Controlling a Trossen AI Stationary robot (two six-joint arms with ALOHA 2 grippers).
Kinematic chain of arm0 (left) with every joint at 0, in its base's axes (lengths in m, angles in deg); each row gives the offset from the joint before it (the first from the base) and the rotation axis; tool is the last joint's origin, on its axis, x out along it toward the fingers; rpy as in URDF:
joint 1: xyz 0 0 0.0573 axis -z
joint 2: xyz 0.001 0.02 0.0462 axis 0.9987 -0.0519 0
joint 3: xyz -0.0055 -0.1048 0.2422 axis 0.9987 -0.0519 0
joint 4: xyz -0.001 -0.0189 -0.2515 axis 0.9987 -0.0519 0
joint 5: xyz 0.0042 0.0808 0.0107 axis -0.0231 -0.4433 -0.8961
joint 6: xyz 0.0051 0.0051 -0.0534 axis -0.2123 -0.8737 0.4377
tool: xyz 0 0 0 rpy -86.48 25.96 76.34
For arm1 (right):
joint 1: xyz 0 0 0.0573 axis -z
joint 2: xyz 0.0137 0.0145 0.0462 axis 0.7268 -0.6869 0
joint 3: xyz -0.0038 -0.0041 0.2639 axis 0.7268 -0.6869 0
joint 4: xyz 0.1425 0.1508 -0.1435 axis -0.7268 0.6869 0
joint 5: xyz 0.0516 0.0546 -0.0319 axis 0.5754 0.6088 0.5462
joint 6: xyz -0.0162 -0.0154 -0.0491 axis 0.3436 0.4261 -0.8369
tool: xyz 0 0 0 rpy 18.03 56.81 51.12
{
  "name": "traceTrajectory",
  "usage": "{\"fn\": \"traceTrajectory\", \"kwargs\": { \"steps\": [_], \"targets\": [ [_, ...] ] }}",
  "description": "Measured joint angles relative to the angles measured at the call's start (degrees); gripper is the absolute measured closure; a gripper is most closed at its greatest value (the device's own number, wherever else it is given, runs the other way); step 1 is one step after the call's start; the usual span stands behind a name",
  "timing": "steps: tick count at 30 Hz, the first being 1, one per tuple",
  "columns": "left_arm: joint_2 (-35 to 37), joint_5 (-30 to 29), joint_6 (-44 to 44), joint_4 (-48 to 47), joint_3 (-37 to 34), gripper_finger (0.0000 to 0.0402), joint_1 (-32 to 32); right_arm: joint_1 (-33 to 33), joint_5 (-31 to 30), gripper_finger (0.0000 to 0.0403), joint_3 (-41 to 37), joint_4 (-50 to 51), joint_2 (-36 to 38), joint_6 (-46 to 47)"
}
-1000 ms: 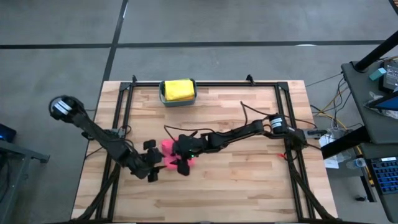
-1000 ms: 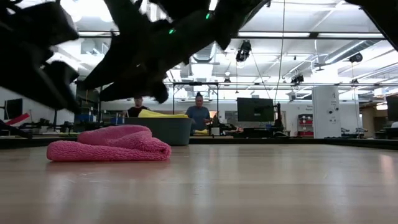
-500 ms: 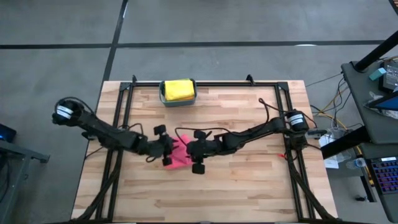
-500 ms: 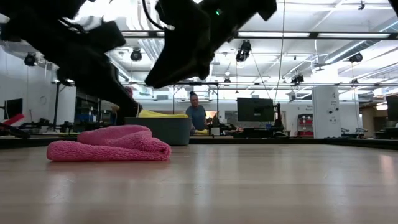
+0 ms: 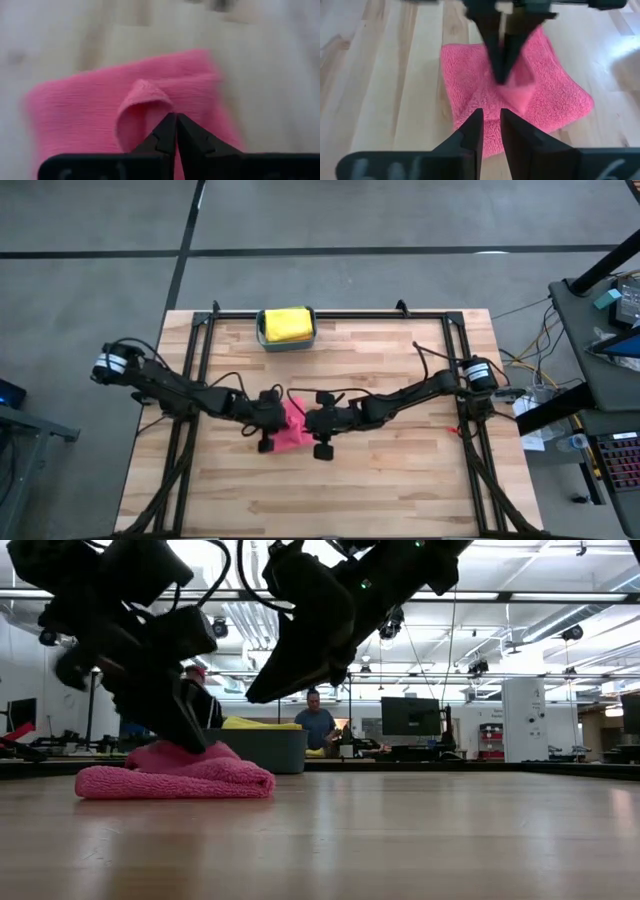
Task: Fold microfiber towels
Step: Fold the pink towel
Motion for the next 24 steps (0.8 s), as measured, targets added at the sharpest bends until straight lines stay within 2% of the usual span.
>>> {"fn": "traceTrajectory", "kwargs": {
  "steps": [4,6,10,17,20,24],
  "targets": [
    [2.6,13.1,-1.9,-2.6,-0.1,0.0401,1.1,0.0,0.0,0.0349,-0.3,0.0,0.0,-0.2],
    [4.3,15.7,-1.7,-7.4,-0.1,0.0401,1.7,0.0,0.0,0.0349,-0.3,-0.1,0.0,-0.3],
    [7.7,15.6,-0.2,-18.0,-0.2,0.0401,2.2,0.0,0.0,0.0349,-0.3,-0.1,0.0,-0.3],
    [12.9,17.6,6.0,-28.5,-0.4,0.0401,2.9,0.0,0.1,0.0349,-0.4,-0.1,0.0,-0.4],
    [14.8,17.3,7.5,-27.9,-0.3,0.0401,3.1,0.0,0.2,0.0349,-0.4,-0.1,0.0,-0.8],
    [16.0,10.9,6.8,-16.7,-0.9,0.0401,3.3,-0.2,0.3,0.0349,-1.1,-1.5,0.0,-1.6]
  ]
}}
